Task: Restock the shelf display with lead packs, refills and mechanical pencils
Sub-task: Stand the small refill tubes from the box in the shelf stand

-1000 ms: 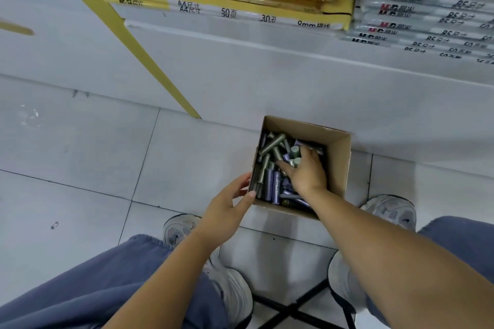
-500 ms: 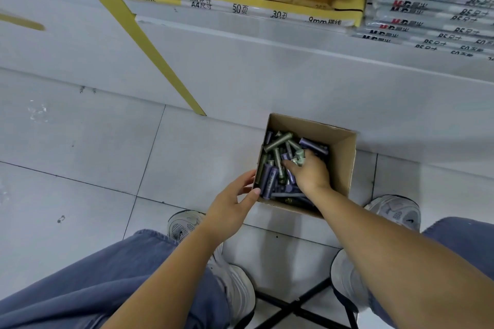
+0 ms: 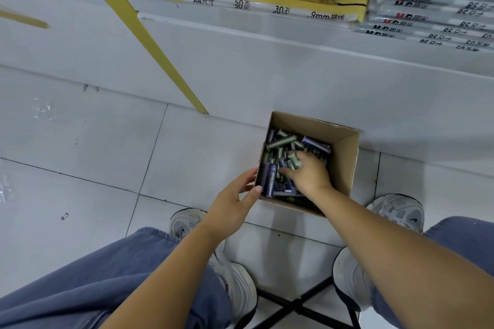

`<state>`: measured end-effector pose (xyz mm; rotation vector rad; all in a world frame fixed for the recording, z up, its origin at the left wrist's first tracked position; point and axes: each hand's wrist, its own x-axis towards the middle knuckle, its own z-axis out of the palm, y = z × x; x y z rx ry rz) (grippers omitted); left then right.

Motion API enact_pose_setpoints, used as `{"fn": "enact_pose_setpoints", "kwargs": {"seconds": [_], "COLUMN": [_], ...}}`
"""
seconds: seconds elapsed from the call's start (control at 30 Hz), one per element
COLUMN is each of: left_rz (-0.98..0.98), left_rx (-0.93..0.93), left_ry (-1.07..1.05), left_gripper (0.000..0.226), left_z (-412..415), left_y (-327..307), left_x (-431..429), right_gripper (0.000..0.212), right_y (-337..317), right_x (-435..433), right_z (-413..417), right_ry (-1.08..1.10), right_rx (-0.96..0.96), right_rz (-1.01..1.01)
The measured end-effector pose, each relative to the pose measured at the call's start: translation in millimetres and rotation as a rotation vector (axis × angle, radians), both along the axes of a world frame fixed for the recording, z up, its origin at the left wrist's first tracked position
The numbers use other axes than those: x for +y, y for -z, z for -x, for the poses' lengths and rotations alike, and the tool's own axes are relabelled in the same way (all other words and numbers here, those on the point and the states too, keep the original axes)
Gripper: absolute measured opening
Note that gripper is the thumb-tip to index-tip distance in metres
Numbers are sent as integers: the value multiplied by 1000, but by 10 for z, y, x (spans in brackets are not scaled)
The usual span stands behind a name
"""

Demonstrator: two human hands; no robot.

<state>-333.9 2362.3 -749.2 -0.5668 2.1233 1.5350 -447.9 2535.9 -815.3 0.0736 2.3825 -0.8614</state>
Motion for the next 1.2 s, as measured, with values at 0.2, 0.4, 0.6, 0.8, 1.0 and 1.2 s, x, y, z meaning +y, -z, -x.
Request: {"fn": "enact_pose_setpoints", "kwargs": {"seconds": [0.2,0.4,0.6,0.8,1.0,1.2], "left_rz": [12,51,104,-290,-366,-328], "left_rx": [-1,7,223,229,360,537], "left_ry": [7,37,-121,-79,-13,28], "left_gripper": [36,39,27,19,26,21], "left_z": [11,80,422,613,639,755], "left_y": [-24,-79,-641,-1484,-2243,-3049], "left_x": [6,-9,102,108,138,57], "right_gripper": [31,11,24,27,21,17], "right_y": [-19,-329,-1198,-2123,-3031,-3839], "right_x": [-14,13,60,142,265,296], "right_z": [-32,75,75,61,21,89], "right_ry": [7,173,66,-5,-92,-152], "right_rx": [-94,-93,-31,119,257,394], "right_rz": [72,304,498,565,606,654]}}
